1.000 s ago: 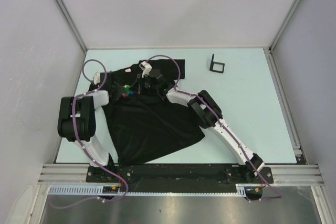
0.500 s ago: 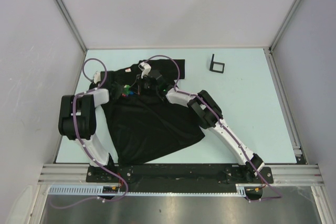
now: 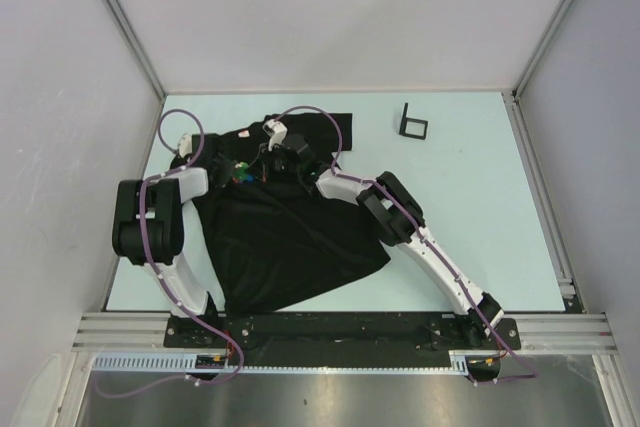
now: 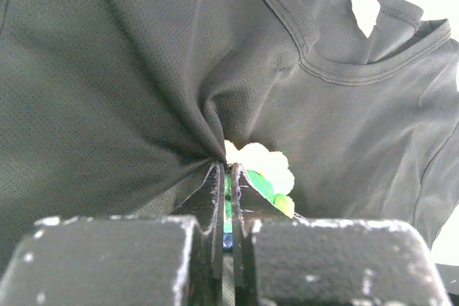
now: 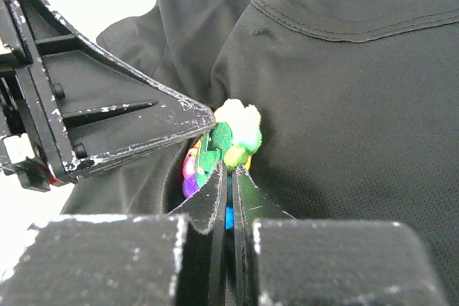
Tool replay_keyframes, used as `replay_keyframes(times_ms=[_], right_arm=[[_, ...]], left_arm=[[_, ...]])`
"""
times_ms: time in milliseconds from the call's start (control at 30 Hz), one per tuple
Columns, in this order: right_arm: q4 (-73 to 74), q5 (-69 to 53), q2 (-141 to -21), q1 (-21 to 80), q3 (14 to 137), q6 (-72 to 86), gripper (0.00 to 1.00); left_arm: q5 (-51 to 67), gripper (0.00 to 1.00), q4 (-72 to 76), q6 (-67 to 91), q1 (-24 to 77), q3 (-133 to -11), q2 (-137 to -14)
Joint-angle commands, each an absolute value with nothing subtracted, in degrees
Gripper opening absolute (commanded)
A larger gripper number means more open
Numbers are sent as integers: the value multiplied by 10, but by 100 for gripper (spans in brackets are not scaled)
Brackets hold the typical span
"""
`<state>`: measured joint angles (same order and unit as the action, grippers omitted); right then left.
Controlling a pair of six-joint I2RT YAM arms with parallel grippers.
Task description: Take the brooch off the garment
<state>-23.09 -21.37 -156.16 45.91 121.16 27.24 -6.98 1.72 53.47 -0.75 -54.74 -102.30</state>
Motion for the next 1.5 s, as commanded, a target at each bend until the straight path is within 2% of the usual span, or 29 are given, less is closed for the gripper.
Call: replay_keyframes(times_ms=[0,267,733,767,867,967,1300,1467], right_arm=[[-222,-219,-1531,475,1201,260,0],[-228,-220,-1529,473,1200,263,0],[-255,-214,-1513,470,1170,269,0],[-218,-203,-1517,468,1189,268,3],[-181,-189,-1509,463,1195,267,25],[-156,-187,-1501,459,1196,254,34],[-164,-237,-1500,459,1190,273,54],[-164,-249,-1504,459,1194,276,60]], left_arm=[[-79,0,56,519,10,-513,-981],[-73,0,105,515,11,-451,-938],[-65,0,76,521,5,-469,-946],[-67,0,79,522,5,-470,-947],[-76,0,68,524,5,-481,-950],[-81,0,67,522,5,-481,-950],[-76,0,68,526,4,-480,-948],[-68,0,65,530,4,-483,-947]])
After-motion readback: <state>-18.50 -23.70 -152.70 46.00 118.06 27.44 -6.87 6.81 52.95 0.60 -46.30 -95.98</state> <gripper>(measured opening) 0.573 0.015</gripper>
